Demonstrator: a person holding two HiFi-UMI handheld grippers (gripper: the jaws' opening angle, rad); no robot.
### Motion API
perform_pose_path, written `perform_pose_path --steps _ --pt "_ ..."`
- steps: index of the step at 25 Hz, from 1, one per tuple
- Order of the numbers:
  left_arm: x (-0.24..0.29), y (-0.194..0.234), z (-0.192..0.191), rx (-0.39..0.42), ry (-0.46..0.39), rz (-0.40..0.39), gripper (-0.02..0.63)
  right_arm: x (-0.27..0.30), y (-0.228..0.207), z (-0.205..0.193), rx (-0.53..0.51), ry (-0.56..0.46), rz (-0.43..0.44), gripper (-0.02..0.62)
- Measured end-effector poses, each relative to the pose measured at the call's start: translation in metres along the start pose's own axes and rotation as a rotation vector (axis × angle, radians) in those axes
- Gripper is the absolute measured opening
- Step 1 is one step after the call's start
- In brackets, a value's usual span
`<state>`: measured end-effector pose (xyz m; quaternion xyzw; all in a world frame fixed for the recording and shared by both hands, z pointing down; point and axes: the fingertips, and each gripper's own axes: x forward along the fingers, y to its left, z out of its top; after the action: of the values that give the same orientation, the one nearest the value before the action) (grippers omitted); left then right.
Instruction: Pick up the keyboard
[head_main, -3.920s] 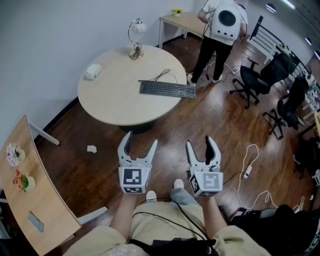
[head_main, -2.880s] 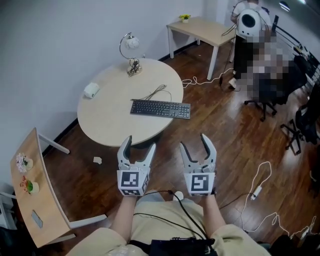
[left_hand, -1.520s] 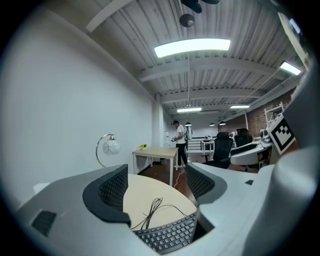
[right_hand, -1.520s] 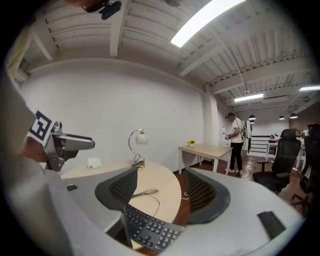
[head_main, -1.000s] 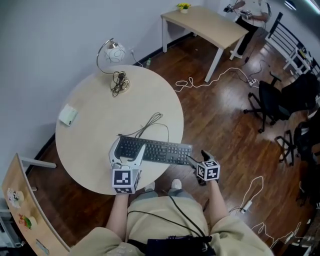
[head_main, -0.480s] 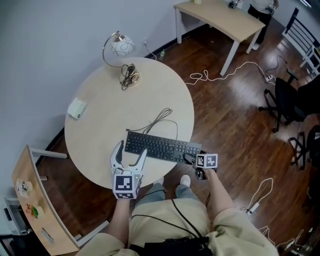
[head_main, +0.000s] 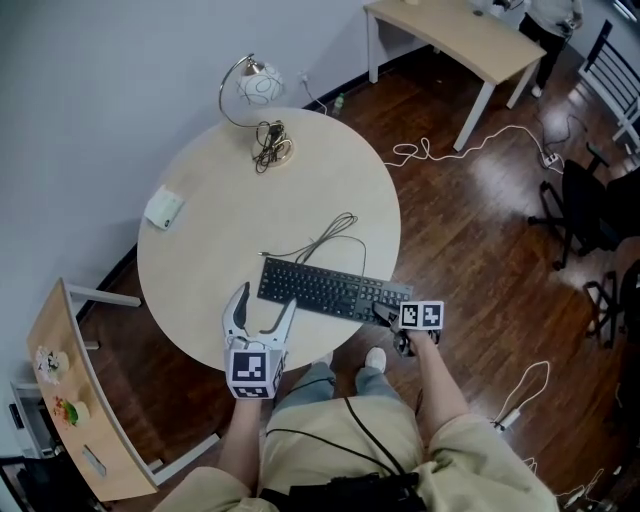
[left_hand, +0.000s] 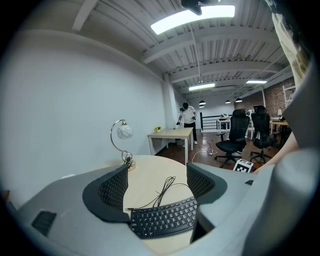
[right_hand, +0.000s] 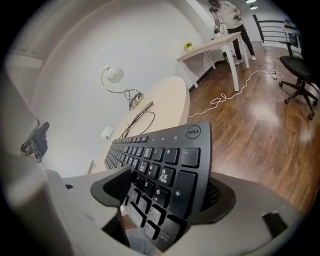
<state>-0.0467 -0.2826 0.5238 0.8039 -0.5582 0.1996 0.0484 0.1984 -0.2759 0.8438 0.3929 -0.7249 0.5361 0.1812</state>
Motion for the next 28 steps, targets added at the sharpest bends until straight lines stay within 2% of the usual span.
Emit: perform_pose_path --steps 5,10,17,20,23,28 --pt "0.007 0.007 0.006 -0.016 -0.028 0.004 0.353 -0.035 0.036 0.034 -0.041 -0.146 0.066 0.286" --pt "0.013 0.002 0.02 -0.032 -0.074 -0.023 0.353 -0.085 0.106 0.094 -0.138 -0.331 0.165 0.174" --pt "0.012 0.002 0.053 -0.034 -0.145 -0.05 0.353 -0.148 0.209 0.165 -0.29 -0.55 0.232 0.098" --pt "0.009 0.009 0.066 -0.051 -0.185 -0.045 0.353 -0.174 0.247 0.183 -0.414 -0.613 0.192 0.095" --pt "0.005 0.014 0.083 -0.059 -0.231 -0.044 0.353 -0.199 0.27 0.199 -0.537 -0.672 0.095 0.095" --pt "0.002 0.014 0.11 -0.053 -0.301 -0.054 0.353 -0.254 0.286 0.22 -0.603 -0.842 -0.056 0.094"
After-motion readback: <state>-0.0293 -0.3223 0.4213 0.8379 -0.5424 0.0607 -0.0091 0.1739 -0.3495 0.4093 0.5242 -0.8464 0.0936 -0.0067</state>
